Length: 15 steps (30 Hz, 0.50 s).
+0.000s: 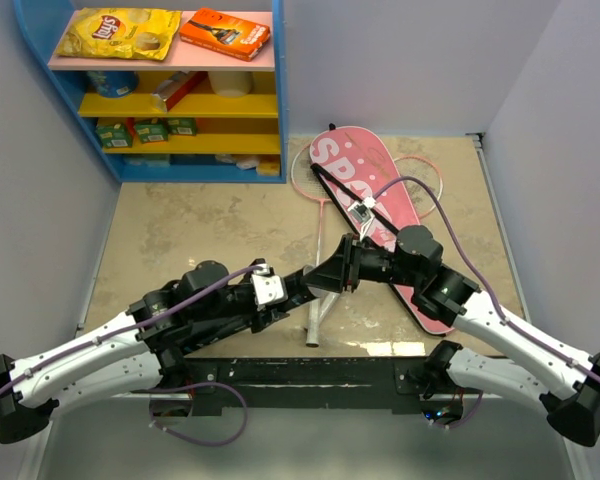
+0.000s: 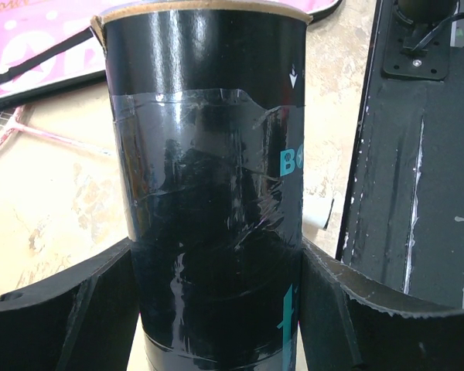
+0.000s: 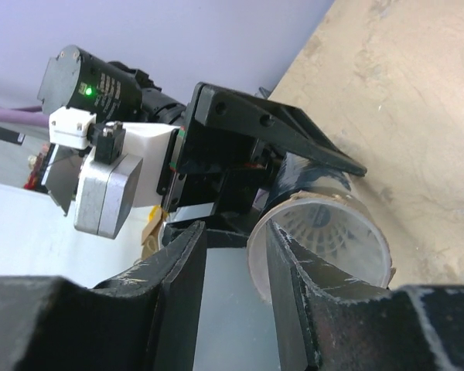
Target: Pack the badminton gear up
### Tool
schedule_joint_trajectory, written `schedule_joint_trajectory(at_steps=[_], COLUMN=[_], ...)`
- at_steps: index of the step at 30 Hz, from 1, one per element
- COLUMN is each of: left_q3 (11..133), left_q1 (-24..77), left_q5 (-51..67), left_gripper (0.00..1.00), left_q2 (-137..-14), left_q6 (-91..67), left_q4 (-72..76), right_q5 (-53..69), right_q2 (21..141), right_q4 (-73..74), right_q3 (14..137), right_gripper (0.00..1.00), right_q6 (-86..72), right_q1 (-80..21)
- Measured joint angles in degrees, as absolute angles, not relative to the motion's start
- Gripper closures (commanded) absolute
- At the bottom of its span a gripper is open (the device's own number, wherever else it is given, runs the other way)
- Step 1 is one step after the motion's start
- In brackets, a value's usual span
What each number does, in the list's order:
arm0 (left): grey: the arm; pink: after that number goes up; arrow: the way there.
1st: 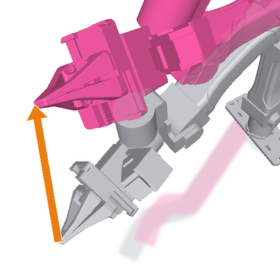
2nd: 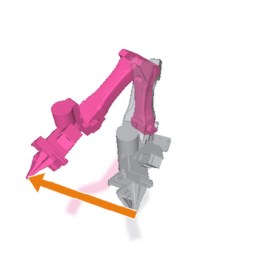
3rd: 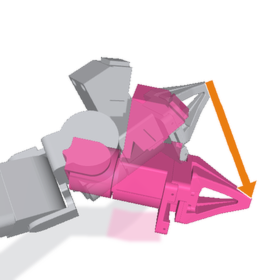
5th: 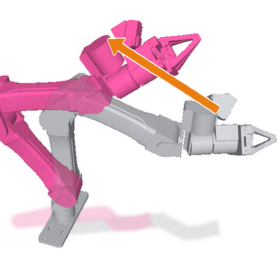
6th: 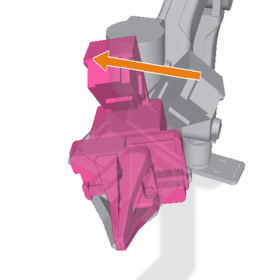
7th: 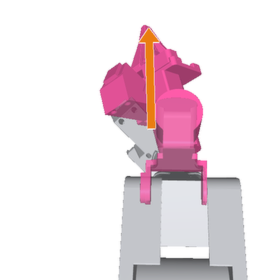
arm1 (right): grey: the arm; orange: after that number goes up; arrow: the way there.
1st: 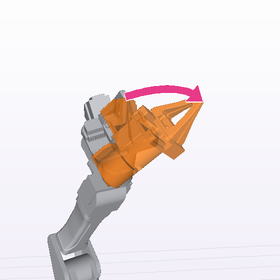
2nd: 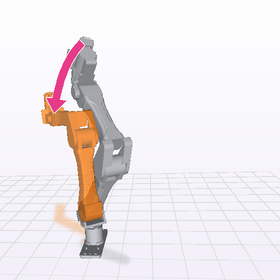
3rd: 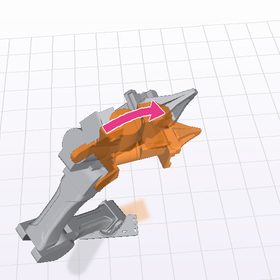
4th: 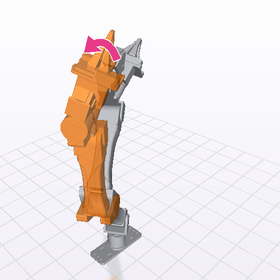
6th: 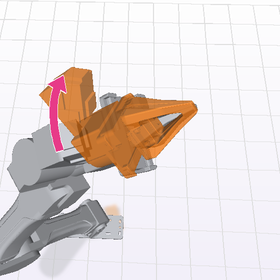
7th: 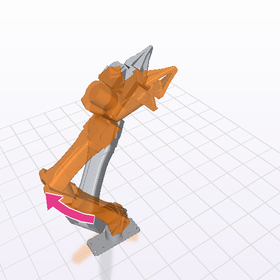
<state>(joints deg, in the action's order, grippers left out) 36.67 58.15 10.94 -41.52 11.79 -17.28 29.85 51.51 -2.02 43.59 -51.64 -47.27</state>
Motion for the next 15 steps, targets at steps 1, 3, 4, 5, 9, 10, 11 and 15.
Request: schedule_joint_trajectory(at_steps=[1, 3, 4, 5, 9, 10, 11, 15], left_q3=[36.7, 36.6, 36.6, 36.6, 36.6, 36.4, 36.1, 34.9], left_q1=[58.2, 58.1, 58.1, 58.0, 57.8, 57.8, 57.8, 57.8], left_q5=[11.0, 10.9, 10.7, 10.6, 9.9, 9.8, 9.7, 9.5], left_gripper=[1.0, 1.0, 1.0, 1.0, 1.0, 1.0, 1.0, 1.0], left_q2=[-41.5, -41.3, -41.2, -41.1, -40.7, -40.5, -40.3, -39.3], left_q6=[11.8, 11.7, 11.7, 11.7, 11.5, 11.5, 11.5, 11.5], left_q4=[-17.3, -17.3, -17.5, -17.7, -18.7, -18.8, -18.8, -19.2], right_q5=[29.4, 28.5, 27.9, 27.4, 24.9, 24.4, 23.8, 22.0], right_q2=[51.8, 52.6, 52.9, 53.3, 54.5, 54.7, 54.7, 54.2], right_q4=[-2.4, -3.2, -3.5, -3.8, -4.6, -5.0, -5.2, -5.8], right_q3=[43.5, 43.5, 43.5, 43.5, 43.2, 42.6, 42.2, 39.5], right_gripper=[0.59, 0.59, 0.58, 0.58, 0.56, 0.55, 0.55, 0.53], right_q6=[-51.8, -52.1, -52.2, -52.3, -52.7, -52.8, -52.9, -53.5], right_q1=[-47.3, -47.3, -47.3, -47.3, -47.2, -47.2, -47.2, -47.2])
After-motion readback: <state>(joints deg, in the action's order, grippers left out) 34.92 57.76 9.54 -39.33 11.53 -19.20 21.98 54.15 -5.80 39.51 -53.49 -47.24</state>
